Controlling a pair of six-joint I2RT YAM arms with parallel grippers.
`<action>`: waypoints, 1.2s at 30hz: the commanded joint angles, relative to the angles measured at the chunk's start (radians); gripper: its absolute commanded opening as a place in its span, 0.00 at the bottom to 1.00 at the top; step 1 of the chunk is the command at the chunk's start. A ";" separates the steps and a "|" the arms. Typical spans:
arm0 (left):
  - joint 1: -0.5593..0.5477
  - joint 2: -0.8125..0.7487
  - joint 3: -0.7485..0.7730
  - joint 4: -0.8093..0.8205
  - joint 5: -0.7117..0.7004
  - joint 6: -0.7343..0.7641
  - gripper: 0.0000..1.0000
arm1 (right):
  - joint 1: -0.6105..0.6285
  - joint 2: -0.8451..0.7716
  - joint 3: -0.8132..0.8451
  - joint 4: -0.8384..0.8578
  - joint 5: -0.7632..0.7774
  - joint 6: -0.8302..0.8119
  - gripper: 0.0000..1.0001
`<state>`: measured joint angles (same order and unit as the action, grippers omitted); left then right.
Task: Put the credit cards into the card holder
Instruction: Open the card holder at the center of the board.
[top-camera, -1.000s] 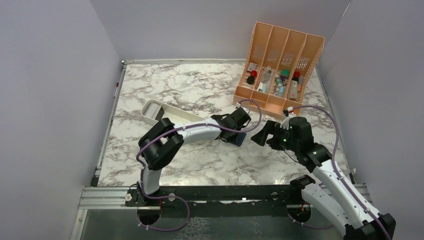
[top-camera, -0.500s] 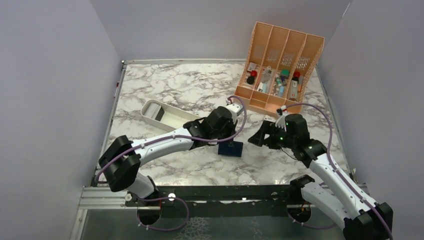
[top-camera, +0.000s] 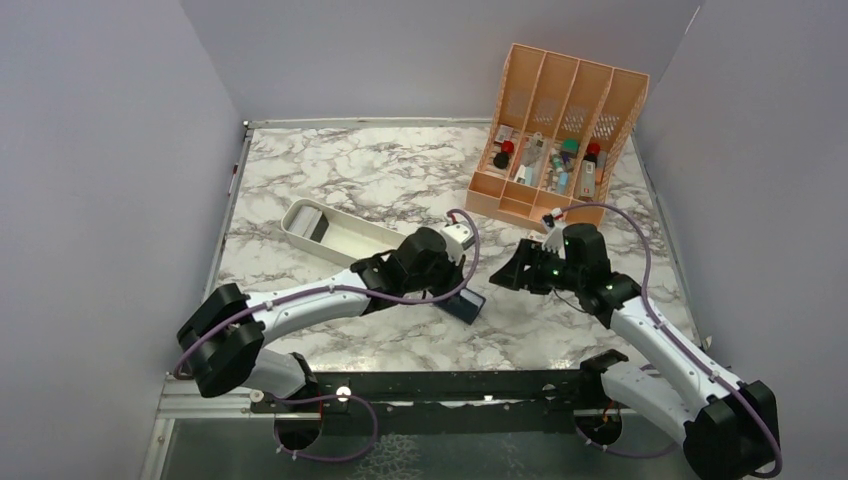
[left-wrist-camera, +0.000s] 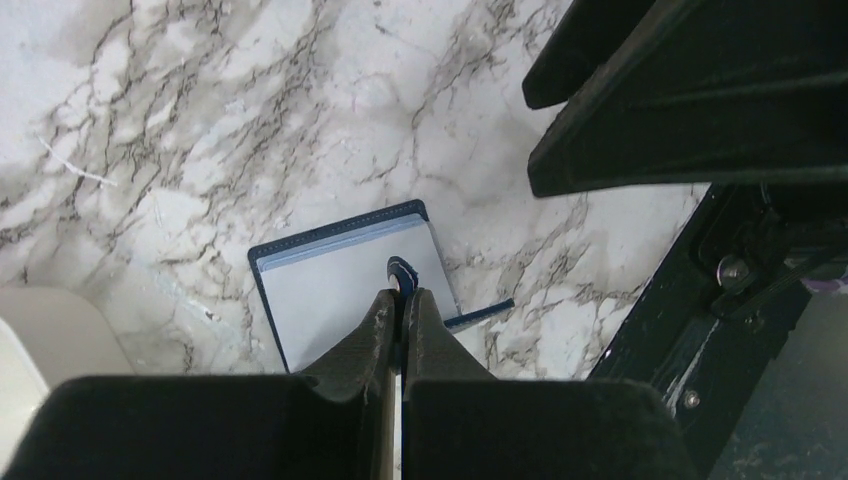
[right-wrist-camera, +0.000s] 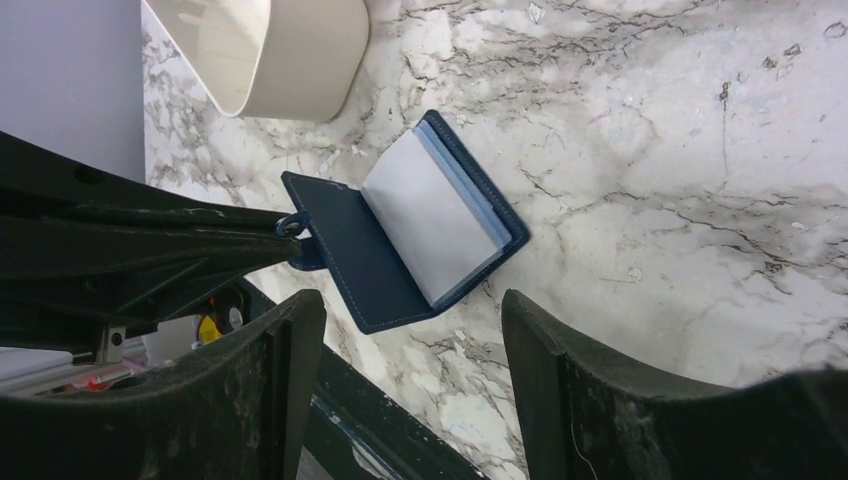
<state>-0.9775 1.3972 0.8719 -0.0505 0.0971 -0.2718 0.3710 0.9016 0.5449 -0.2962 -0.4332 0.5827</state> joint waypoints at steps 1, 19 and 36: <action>-0.004 -0.072 -0.085 0.081 0.007 -0.038 0.00 | -0.004 -0.008 -0.028 0.076 -0.012 0.036 0.68; -0.005 -0.301 -0.360 0.148 -0.062 -0.189 0.10 | 0.098 0.304 -0.010 0.269 -0.143 0.006 0.75; -0.005 -0.433 -0.475 0.062 -0.157 -0.268 0.10 | 0.169 0.503 0.049 0.307 -0.159 -0.019 0.68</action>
<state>-0.9775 0.9962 0.4156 0.0200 -0.0200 -0.5144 0.5350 1.3735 0.5735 -0.0479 -0.5362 0.5674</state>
